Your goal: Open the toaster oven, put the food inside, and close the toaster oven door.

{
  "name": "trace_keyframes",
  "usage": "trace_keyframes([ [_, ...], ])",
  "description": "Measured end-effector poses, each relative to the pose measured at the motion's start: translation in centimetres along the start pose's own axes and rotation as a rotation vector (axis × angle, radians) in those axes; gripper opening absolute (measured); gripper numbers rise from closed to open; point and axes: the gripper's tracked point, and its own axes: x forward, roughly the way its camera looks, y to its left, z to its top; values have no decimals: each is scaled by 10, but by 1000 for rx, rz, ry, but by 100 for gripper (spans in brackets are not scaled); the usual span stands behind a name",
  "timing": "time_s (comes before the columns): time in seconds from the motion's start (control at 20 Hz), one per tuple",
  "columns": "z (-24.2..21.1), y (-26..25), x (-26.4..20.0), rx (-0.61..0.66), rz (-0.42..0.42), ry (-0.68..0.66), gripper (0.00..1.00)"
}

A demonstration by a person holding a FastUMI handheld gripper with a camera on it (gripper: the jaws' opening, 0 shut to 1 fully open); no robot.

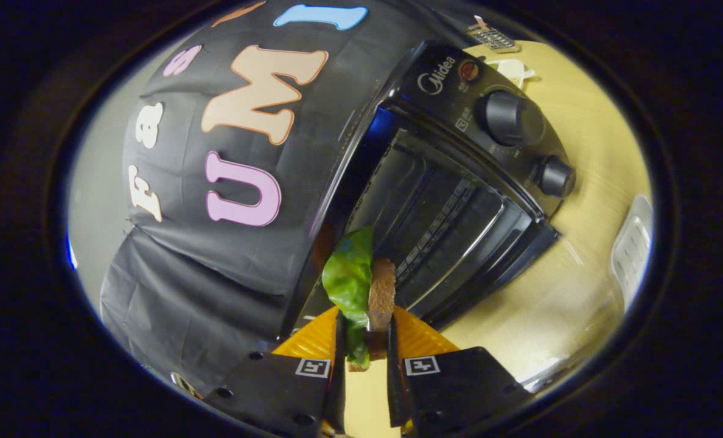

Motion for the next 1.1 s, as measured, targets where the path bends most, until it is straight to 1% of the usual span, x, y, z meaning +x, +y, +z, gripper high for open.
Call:
trace_keyframes([
  [0.25, -2, -4, 29, -44, -23, -30, 30],
  [0.35, 3, -8, 36, -87, -54, -61, 30],
  [0.45, 7, -19, 41, -115, -89, -76, 34],
  [0.55, 14, -21, 45, -115, -103, -96, 37],
  [0.65, 17, -20, 46, -143, -116, -110, 41],
  [0.75, 20, -25, 50, -183, -168, -109, 44],
  [0.85, 26, -24, 47, -228, -195, -119, 56],
  [1.0, 40, -27, 36, -385, -270, -173, 75],
  [1.1, 48, -23, 26, -464, -307, -200, 87],
])
